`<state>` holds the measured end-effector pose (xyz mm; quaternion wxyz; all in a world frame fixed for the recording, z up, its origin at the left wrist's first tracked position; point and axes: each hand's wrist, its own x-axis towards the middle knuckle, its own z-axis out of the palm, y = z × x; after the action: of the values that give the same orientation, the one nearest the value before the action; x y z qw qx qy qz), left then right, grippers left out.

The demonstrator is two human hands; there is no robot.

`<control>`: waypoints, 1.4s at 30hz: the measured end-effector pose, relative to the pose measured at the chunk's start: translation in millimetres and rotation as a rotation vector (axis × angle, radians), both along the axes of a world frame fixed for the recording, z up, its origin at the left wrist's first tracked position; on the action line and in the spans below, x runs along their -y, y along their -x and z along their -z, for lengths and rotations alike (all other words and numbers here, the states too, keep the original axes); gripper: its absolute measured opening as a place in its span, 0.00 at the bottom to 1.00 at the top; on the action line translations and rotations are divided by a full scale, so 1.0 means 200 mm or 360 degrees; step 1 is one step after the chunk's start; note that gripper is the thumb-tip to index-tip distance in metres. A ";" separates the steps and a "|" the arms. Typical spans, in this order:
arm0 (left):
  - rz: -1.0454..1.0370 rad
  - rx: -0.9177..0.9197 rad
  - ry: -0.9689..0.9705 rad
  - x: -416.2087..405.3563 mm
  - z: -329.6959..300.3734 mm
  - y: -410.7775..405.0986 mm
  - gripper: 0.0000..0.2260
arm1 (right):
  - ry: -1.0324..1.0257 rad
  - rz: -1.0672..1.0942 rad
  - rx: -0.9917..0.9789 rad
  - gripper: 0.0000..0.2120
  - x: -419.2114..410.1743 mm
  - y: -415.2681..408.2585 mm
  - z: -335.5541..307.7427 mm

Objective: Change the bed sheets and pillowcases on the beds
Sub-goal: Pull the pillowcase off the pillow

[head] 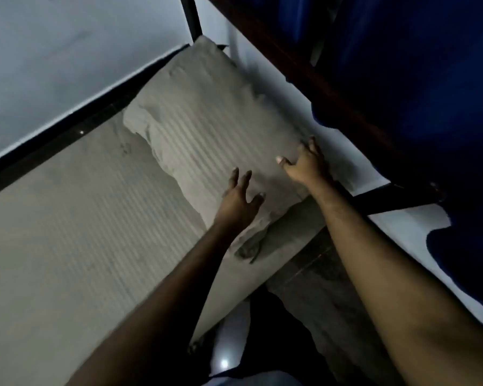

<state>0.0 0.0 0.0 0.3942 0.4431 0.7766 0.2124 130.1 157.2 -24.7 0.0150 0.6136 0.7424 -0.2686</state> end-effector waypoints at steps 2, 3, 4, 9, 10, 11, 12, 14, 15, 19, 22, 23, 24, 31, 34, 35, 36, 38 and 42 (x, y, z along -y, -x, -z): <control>0.0025 -0.0040 0.0155 -0.11 0.10 0.00 0.35 | 0.0115 0.0084 -0.0033 0.51 -0.10 0.02 0.08; 0.0031 -0.0065 0.0236 -0.16 0.17 0.01 0.36 | 0.0183 0.0118 -0.0036 0.56 -0.15 0.02 0.13; 0.0033 -0.0054 0.0293 -0.20 0.22 0.02 0.37 | 0.0225 0.0128 -0.0045 0.59 -0.19 0.02 0.19; 0.0114 -0.0110 0.0499 -0.25 0.48 0.06 0.39 | 0.0316 0.0104 -0.0056 0.66 -0.34 0.01 0.49; 0.0170 -0.0145 0.0560 -0.25 0.51 0.06 0.39 | 0.0342 0.0110 -0.0027 0.67 -0.36 0.01 0.52; 0.0214 -0.0190 0.0604 -0.24 0.53 0.07 0.40 | 0.0367 0.0115 -0.0021 0.69 -0.38 0.02 0.55; 0.0238 -0.0238 0.0637 -0.23 0.55 0.07 0.40 | 0.0405 0.0129 -0.0047 0.71 -0.39 0.03 0.58; 0.0251 -0.0310 0.0666 -0.25 0.58 0.06 0.39 | 0.0451 0.0165 -0.0117 0.73 -0.45 0.05 0.62; 0.0254 -0.0317 0.0673 -0.26 0.59 0.06 0.38 | 0.0464 0.0168 -0.0121 0.74 -0.47 0.06 0.65; 0.0277 -0.0334 0.0646 -0.26 0.59 0.06 0.40 | 0.0505 0.0182 -0.0057 0.70 -0.49 0.08 0.66; 0.0255 -0.0339 0.0604 -0.19 0.54 0.06 0.42 | 0.0488 0.0198 -0.0084 0.64 -0.44 0.09 0.58; 0.0235 -0.0339 0.0586 -0.16 0.52 0.06 0.43 | 0.0501 0.0194 -0.0124 0.60 -0.41 0.10 0.53; 0.0210 -0.0348 0.0568 -0.12 0.50 0.07 0.44 | 0.0513 0.0178 -0.0152 0.57 -0.39 0.10 0.48; -0.0384 -0.0267 0.0404 0.17 0.24 0.00 0.56 | 0.0467 -0.0166 -0.0272 0.39 -0.02 0.39 0.00; -0.0723 -0.0146 0.0303 0.41 0.11 0.01 0.63 | 0.0353 -0.0464 -0.0341 0.37 0.32 0.63 -0.25; -0.0803 -0.0147 0.0215 0.51 0.07 0.03 0.65 | 0.0305 -0.0552 -0.0345 0.36 0.45 0.71 -0.34; -0.0862 -0.0125 0.0130 0.60 0.05 0.05 0.65 | 0.0263 -0.0636 -0.0335 0.33 0.58 0.77 -0.43; -0.1049 -0.0071 -0.0133 0.85 -0.02 0.11 0.64 | 0.0097 -0.0834 -0.0287 0.25 0.90 0.90 -0.61; -0.1546 -0.0030 -0.0481 1.32 -0.14 0.21 0.57 | -0.0232 -0.1118 -0.0342 0.18 1.60 1.08 -0.92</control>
<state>-41.1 -264.3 27.9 0.1744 0.0850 0.8571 0.4772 -86.8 -162.6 159.0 -0.0155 0.2893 0.9222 -0.2563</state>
